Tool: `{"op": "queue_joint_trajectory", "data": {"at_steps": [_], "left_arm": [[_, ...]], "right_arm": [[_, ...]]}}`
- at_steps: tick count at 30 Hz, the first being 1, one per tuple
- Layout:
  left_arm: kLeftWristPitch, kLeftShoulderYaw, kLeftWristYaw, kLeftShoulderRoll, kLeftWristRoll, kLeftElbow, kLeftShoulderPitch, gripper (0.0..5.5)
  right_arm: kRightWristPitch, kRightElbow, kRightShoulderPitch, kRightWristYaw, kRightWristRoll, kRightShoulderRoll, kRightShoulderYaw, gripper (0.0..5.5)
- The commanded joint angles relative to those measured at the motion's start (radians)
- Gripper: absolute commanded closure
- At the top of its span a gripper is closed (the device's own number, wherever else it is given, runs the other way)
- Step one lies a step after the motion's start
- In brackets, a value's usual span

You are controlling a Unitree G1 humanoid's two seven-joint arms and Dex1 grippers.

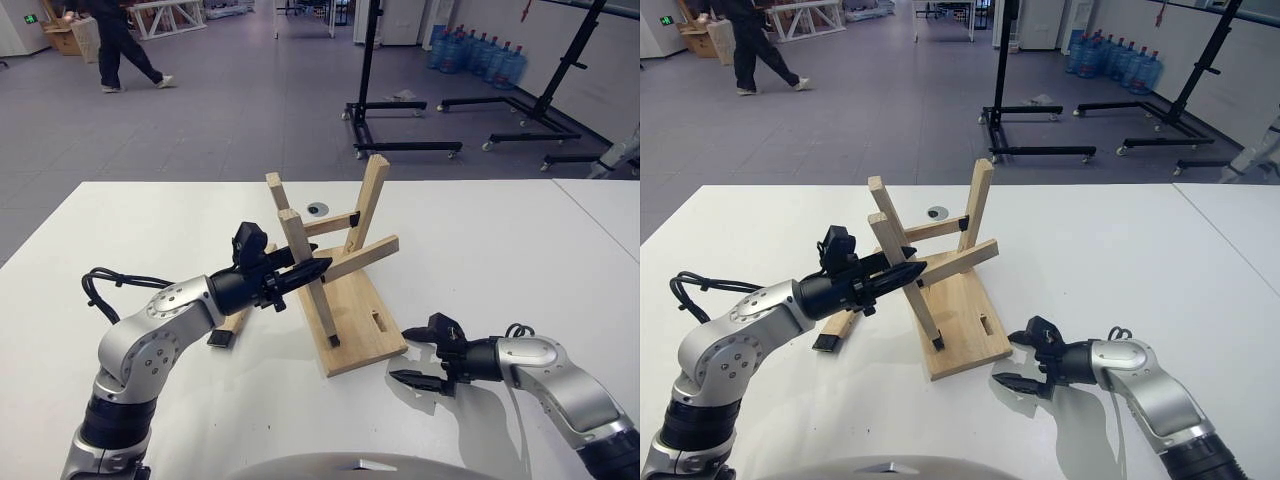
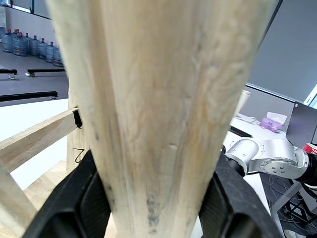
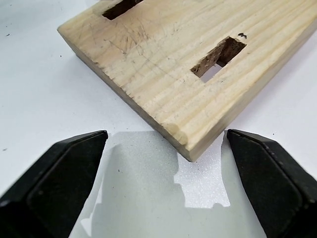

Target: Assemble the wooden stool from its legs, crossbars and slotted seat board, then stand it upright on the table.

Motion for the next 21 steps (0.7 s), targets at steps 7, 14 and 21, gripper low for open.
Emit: {"op": "queue_joint_trajectory", "data": {"at_steps": [7, 14, 21], "left_arm": [[-0.048, -0.050, -0.030, -0.009, 0.071, 0.025, 0.017, 3.40], [-0.123, -0.098, -0.097, 0.051, 0.181, 0.030, 0.029, 3.40], [-0.227, -0.191, -0.136, 0.122, 0.348, 0.030, 0.047, 3.40]], "right_arm": [[0.009, -0.008, -0.009, -0.003, -0.009, 0.004, 0.016, 1.03], [0.007, -0.011, -0.005, -0.005, -0.007, 0.007, 0.020, 1.03], [0.013, -0.026, 0.012, -0.018, -0.003, 0.015, 0.025, 1.03]]}}
